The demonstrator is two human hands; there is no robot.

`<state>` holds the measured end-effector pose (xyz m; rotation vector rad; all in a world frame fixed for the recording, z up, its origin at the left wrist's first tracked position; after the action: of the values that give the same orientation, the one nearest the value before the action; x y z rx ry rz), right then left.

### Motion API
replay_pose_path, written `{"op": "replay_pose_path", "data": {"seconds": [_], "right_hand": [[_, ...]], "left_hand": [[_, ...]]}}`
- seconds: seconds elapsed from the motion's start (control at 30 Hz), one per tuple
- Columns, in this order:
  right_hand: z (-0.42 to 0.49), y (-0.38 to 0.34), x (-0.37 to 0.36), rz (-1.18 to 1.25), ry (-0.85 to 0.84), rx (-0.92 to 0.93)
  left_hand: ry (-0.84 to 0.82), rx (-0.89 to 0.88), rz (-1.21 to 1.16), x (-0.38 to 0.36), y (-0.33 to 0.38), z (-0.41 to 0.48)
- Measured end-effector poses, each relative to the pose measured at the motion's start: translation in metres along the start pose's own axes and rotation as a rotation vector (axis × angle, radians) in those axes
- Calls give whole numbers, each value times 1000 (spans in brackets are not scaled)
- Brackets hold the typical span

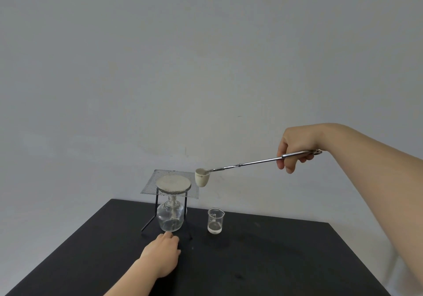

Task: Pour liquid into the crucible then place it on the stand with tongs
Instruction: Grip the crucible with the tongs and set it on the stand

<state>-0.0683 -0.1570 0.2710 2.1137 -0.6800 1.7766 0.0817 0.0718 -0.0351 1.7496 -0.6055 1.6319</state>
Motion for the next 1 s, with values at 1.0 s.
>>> {"op": "replay_pose_path", "data": {"seconds": [1.0], "right_hand": [[36,-57,-6,11,-10,69]], "left_hand": [[290,84,-76,61,-31,-9]]}}
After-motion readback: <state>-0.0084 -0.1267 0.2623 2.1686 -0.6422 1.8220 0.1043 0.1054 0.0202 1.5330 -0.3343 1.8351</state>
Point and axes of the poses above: each hand's wrist, its own z-axis towards the middle knuckle, its own x-axis out of the back of the hand, y = z × x, the point moved 8 cm from there along z, towards the middle knuckle, and after that the axes turned 10 degrees about -x, right-handed, at the moved point
